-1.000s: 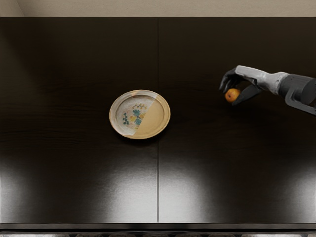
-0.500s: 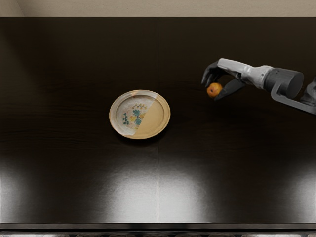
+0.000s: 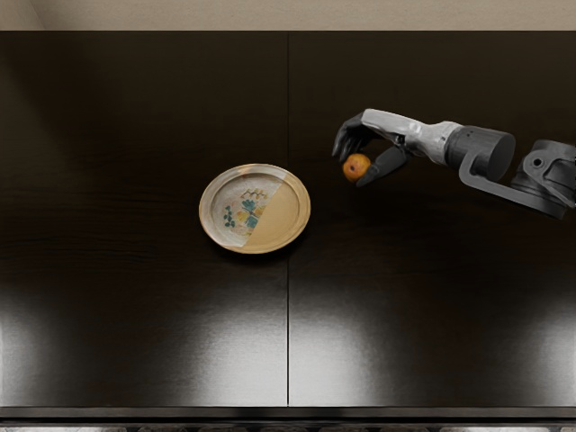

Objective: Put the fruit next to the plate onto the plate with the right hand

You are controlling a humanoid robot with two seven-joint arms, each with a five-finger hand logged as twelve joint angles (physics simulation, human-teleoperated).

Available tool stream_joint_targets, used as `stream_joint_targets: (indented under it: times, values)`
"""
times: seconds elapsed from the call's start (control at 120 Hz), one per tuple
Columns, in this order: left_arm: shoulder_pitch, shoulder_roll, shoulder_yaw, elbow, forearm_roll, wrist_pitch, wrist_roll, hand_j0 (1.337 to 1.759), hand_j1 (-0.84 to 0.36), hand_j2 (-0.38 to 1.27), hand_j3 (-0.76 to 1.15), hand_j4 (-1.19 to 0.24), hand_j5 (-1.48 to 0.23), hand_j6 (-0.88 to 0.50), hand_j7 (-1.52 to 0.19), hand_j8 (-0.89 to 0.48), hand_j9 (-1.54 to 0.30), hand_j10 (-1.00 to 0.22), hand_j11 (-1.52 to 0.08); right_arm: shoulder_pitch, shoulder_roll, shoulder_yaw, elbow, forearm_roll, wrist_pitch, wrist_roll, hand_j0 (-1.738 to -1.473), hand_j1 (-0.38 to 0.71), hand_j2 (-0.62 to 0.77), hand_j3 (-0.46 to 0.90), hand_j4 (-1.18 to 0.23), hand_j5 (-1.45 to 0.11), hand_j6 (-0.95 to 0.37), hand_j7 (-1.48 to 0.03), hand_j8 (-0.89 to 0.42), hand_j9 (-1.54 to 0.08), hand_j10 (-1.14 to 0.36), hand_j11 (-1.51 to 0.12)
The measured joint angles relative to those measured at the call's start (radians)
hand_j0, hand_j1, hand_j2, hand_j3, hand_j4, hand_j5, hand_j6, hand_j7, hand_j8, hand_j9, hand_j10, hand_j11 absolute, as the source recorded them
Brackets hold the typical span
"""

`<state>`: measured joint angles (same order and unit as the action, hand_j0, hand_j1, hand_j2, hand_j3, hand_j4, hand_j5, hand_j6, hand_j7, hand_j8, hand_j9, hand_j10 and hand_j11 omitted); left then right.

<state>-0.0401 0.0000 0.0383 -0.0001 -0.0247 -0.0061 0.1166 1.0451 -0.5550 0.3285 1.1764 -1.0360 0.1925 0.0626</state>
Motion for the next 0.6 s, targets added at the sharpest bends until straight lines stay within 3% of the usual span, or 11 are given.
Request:
stream_joint_targets:
  times: [0.6]
  values:
    - [0.0,0.0,0.0,0.0,0.0,0.0,0.0,1.658,0.35,0.0,0.0,0.0,0.0,0.0,0.0,0.0,0.0,0.0,0.0,0.024,0.091,0.005,0.0,0.0,-0.004,-0.029,-1.656,0.24,0.16,0.0,-0.63,-0.87,-0.64,-0.84,-0.46,-0.85,-0.4,-0.85]
